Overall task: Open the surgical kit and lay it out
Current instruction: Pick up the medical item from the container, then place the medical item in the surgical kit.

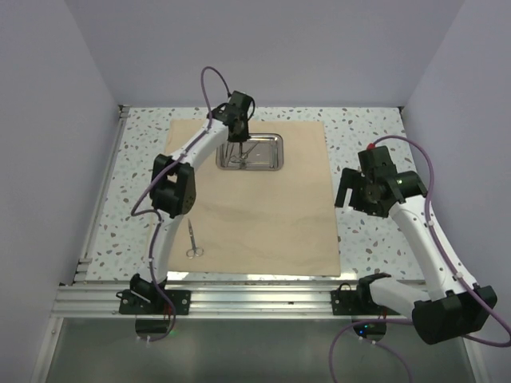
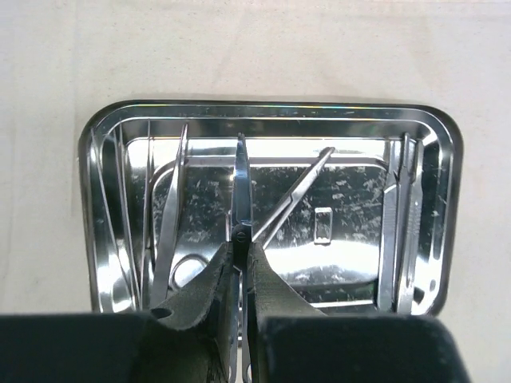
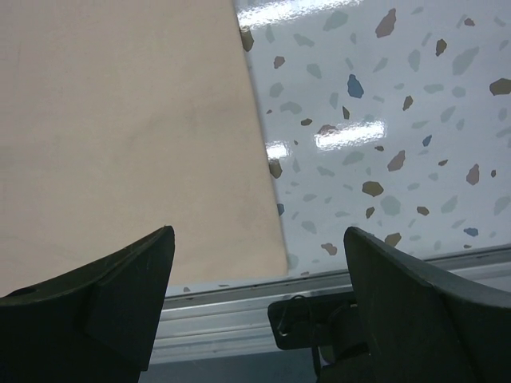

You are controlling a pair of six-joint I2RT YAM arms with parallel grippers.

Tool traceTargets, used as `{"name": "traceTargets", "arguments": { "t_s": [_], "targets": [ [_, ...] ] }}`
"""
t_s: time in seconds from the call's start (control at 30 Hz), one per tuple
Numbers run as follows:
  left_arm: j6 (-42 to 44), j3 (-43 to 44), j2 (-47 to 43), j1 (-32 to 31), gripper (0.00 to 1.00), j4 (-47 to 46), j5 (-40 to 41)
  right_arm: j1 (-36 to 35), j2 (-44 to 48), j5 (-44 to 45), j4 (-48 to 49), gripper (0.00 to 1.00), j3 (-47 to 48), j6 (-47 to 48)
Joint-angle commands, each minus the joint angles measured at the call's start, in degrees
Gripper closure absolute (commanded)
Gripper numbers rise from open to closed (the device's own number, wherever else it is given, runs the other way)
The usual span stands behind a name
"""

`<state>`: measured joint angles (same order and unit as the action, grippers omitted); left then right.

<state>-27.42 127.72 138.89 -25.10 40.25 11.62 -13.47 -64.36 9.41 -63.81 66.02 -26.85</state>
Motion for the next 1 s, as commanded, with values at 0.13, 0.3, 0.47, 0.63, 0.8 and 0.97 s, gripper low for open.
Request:
{"name": "traceTargets", "arguments": {
  "t_s": [0.13,0.3,0.47,0.63,0.8,0.97],
  "targets": [
    [-0.5,-20.2,-20.1,-1.3,1.00,0.2,3.1,-0.1,3.2,-2.5,0.4,0.09,0.3,0.8],
    [-4.7,-44.2,-40.4,-2.5,1.00,-5.1,5.3,-0.1,5.6,-4.7,0.4,0.09,-1.3,0.8],
    [-10.2,-63.6,-56.1,-5.0,1.00,-5.2,8.1,-0.8,7.3,-7.1,0.6,0.10,-4.3,0.2],
    [-16.3,-74.4,-63.9,-7.2,1.00,-2.6,10.8,-1.6,8.0,-9.0,1.1,0.09,-6.5,-0.4],
    [-18.8,-79.9,-66.5,-8.4,1.00,-1.3,12.5,-2.3,8.5,-9.2,1.7,0.09,-8.0,-0.9],
    [-18.6,-80.4,-66.6,-8.4,0.74,-0.3,14.6,-2.4,9.0,-9.2,1.3,0.09,-8.8,-0.9]
  ]
}}
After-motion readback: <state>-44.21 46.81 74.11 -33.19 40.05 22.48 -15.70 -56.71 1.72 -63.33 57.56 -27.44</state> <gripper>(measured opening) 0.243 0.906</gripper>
